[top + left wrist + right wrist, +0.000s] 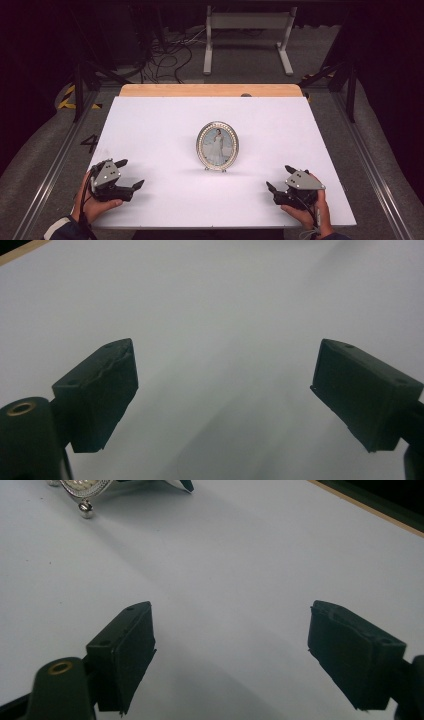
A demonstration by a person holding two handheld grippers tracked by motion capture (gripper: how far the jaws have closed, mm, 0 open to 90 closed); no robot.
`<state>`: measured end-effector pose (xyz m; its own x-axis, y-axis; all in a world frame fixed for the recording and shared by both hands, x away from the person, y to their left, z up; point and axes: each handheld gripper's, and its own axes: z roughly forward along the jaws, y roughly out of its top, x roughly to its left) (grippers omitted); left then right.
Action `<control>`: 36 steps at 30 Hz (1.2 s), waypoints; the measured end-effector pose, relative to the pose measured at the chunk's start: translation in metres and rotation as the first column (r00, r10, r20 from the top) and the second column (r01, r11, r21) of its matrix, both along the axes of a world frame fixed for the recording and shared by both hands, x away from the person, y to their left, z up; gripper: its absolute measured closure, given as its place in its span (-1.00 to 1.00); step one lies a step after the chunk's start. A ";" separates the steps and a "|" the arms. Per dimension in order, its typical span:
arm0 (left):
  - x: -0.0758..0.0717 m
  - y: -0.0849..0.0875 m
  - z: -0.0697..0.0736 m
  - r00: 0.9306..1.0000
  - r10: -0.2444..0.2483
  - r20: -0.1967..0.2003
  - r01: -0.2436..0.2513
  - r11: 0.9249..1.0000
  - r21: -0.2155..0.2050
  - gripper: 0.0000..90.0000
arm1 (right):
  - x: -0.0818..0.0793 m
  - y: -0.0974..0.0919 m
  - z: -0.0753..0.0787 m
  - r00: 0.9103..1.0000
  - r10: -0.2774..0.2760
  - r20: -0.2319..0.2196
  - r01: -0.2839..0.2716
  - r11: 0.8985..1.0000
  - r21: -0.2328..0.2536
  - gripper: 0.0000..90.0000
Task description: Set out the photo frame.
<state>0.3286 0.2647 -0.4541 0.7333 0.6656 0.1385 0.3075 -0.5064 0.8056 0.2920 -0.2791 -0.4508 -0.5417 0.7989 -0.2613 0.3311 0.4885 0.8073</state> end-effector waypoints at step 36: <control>0.008 -0.015 -0.003 0.998 -0.054 -0.017 0.054 0.998 0.029 -0.75 | -0.009 -0.007 -0.002 0.999 -0.033 -0.006 0.033 0.999 0.018 -0.59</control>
